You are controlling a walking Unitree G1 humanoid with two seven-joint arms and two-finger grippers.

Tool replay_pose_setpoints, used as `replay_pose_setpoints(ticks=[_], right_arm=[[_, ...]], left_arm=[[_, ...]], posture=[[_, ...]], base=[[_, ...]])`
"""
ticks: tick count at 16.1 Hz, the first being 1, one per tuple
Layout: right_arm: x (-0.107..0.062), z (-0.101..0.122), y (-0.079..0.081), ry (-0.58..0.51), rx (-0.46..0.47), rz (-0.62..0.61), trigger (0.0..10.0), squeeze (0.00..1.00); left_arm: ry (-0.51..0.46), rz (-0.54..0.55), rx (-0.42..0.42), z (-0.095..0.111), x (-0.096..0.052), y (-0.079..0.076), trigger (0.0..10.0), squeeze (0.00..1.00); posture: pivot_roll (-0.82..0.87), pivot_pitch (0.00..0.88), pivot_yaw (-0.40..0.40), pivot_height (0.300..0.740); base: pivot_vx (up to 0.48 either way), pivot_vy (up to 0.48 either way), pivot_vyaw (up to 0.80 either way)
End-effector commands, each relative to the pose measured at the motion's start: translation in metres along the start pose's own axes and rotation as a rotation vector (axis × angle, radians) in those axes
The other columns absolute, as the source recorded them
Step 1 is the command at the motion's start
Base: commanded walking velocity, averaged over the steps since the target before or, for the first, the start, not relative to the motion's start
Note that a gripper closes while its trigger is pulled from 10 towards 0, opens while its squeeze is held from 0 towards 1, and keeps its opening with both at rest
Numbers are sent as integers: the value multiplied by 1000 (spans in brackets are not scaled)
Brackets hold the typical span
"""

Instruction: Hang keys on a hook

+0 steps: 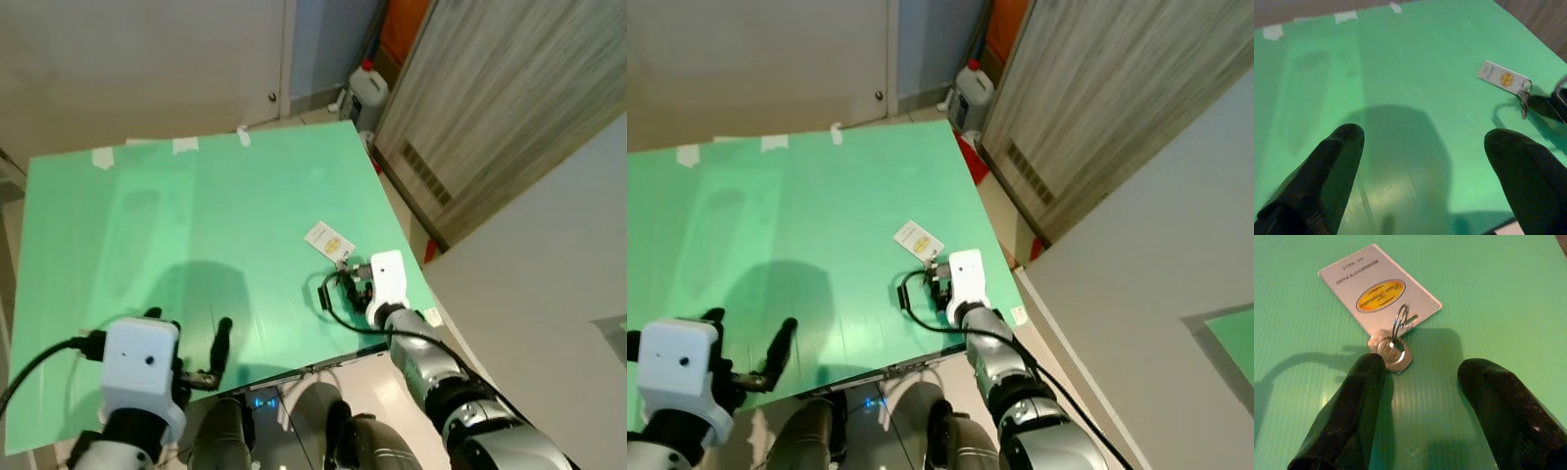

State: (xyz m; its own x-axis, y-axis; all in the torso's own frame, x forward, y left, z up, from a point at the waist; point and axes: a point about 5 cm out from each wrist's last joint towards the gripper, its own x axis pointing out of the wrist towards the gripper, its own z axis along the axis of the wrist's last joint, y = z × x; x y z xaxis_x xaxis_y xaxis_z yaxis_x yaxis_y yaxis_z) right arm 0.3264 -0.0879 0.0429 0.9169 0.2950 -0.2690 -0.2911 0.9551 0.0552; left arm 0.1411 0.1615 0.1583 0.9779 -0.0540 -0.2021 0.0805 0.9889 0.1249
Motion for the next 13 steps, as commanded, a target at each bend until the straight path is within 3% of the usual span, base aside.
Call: replay_pose_setpoints(ticks=[1,10,11,12,13], right_arm=[[-3,-11,-2,43,55,-11,10000,0],[-8,-21,-3,76,110,26,10000,0],[-7,-22,-2,82,127,28,3961,0],[-7,-21,-2,87,155,34,0,0],[-6,-20,-2,86,166,38,0,0]], left_arm=[[7,12,-5,0,-4,-2,10000,0],[-4,19,-21,-2,-1,-13,10000,0],[-3,18,-21,-3,-1,-13,10000,0],[-1,19,-23,-4,-1,-15,10000,0],[-1,20,-23,-4,0,-15,10000,0]], posture=[[338,370,-155,740],[305,361,-195,740],[302,364,-198,740],[299,362,-203,740],[293,362,-206,740]], base=[[0,0,0],[0,0,0],[0,0,0],[0,0,0],[0,0,0]])
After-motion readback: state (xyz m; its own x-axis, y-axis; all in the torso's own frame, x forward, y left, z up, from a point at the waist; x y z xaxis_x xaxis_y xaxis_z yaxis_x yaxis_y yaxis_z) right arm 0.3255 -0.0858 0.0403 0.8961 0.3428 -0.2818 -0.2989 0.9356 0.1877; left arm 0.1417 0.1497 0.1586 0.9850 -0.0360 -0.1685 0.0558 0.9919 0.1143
